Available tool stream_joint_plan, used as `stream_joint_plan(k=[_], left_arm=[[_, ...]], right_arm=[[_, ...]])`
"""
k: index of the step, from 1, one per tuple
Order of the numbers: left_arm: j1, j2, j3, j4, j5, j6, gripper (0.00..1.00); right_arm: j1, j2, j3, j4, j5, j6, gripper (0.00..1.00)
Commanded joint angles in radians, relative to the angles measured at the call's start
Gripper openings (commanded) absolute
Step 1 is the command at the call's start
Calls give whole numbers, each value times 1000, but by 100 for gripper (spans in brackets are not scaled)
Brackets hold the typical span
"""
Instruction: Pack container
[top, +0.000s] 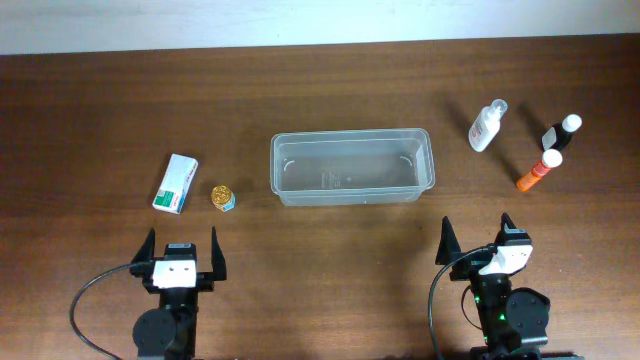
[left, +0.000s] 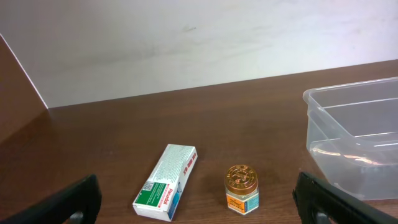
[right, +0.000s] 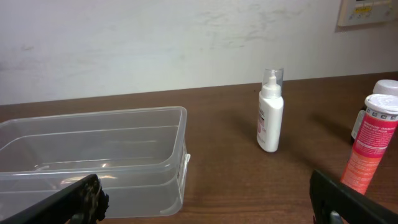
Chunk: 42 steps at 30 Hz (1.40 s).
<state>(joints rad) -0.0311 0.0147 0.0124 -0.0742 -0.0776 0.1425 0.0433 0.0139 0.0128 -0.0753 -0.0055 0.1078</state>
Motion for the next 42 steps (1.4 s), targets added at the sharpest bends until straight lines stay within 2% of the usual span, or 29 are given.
stream_joint_plan(k=[1, 9, 17, 24, 26, 30, 33, 39, 42], left_arm=[[6, -8, -3, -2, 11, 17, 99], [6, -8, -3, -2, 11, 17, 99], [6, -8, -3, -2, 11, 17, 99], [6, -8, -3, -2, 11, 17, 99], [6, -8, -3, -2, 11, 17, 99], [6, -8, -3, -2, 11, 17, 99], [6, -8, -3, -2, 11, 17, 99], [6, -8, -3, -2, 11, 17, 99], [6, -8, -3, -2, 11, 17, 100]], right_arm=[[7, -10, -7, -3, -6, 1, 98], [8, -10, -7, 2, -29, 10, 98], [9, -10, -7, 61, -172, 198, 98], [9, -10, 0, 417, -410, 213, 98], [9, -9, 36, 428, -409, 180, 98], [8, 46, 173, 299, -351, 68, 98], [8, 163, 323, 171, -284, -25, 98], [3, 545, 741, -136, -55, -108, 98], [-42, 774, 1010, -337, -35, -139, 98]])
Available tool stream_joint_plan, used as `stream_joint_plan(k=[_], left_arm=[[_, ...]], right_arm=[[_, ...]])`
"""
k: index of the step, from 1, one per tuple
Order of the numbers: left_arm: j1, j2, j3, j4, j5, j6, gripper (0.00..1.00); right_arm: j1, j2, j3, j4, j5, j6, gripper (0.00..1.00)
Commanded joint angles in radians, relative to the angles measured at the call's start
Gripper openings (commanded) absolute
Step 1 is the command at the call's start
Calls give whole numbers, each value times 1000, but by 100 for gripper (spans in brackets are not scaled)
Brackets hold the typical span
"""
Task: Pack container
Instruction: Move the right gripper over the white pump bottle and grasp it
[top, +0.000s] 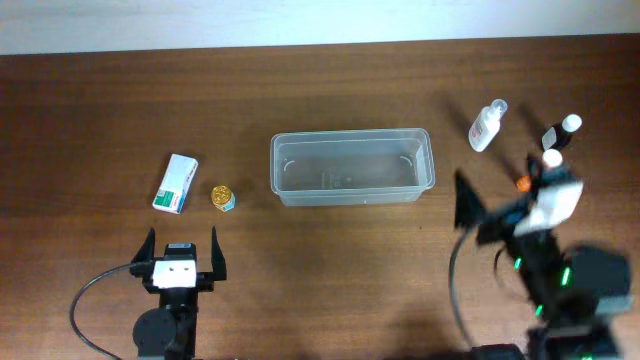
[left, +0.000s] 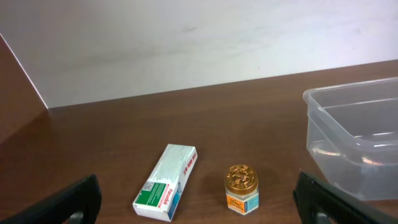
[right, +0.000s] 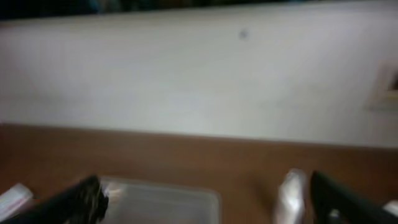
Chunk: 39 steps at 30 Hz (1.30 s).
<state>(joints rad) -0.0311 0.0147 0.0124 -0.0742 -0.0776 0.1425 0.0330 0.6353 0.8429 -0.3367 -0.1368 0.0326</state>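
The clear empty container (top: 350, 167) sits mid-table and also shows as the container (left: 354, 143) at the left wrist view's right. A green-and-white box (top: 176, 183) and a gold-lidded jar (top: 222, 197) lie to its left, seen as box (left: 166, 182) and jar (left: 242, 186). My left gripper (top: 182, 243) is open near the front edge, well short of them. My right gripper (top: 498, 190) is open, raised beside the container's right end. Its blurred wrist view shows the container (right: 158, 202) and a white bottle (right: 292, 196).
At the back right stand a white pump bottle (top: 487, 126) and a black bottle with a white cap (top: 562, 131). An orange bottle (top: 522, 183) is mostly hidden behind the right gripper. A pale wall runs along the table's far edge.
My right arm has moved from the front edge forward and to the right, and its gripper now covers most of the orange bottle, still open. The left arm and all objects are unchanged.
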Motion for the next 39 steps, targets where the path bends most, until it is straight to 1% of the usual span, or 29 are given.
stream_joint_plan(k=[1, 3, 6, 8, 10, 12, 17, 22, 24, 26, 31, 33, 35, 39], left_arm=[[6, -8, -3, -2, 11, 17, 99], [6, -8, -3, -2, 11, 17, 99], [6, -8, -3, -2, 11, 16, 99], [6, -8, -3, -2, 11, 17, 99], [6, -8, -3, -2, 11, 17, 99], [6, -8, -3, -2, 11, 17, 99], [6, -8, -3, -2, 11, 17, 99], [6, -8, -3, -2, 11, 17, 99], [6, -8, -3, -2, 11, 17, 99], [6, -8, -3, -2, 11, 17, 100], [6, -8, -3, -2, 11, 16, 99], [6, -8, -3, -2, 11, 16, 99], [6, -8, -3, -2, 11, 17, 99], [6, -8, -3, -2, 11, 17, 99]], right_arm=[[-60, 231, 274, -149, 96, -63, 98], [-136, 409, 493, -321, 69, -63, 98], [-230, 628, 761, -546, -29, -62, 98], [-267, 755, 915, -675, -100, -62, 98], [-284, 859, 1030, -754, -137, -61, 98], [-284, 938, 1102, -779, -160, -62, 98], [-274, 1047, 1126, -750, -174, -63, 98], [-277, 1106, 1126, -723, -169, -63, 98], [-276, 1126, 1125, -726, -162, -70, 98], [-275, 1153, 1125, -735, -160, -112, 98], [-275, 1232, 1125, -774, -130, -138, 99], [-275, 1261, 1125, -783, -85, -138, 100], [-275, 1292, 1124, -793, -41, -138, 96], [-275, 1355, 1125, -810, -15, -159, 96]])
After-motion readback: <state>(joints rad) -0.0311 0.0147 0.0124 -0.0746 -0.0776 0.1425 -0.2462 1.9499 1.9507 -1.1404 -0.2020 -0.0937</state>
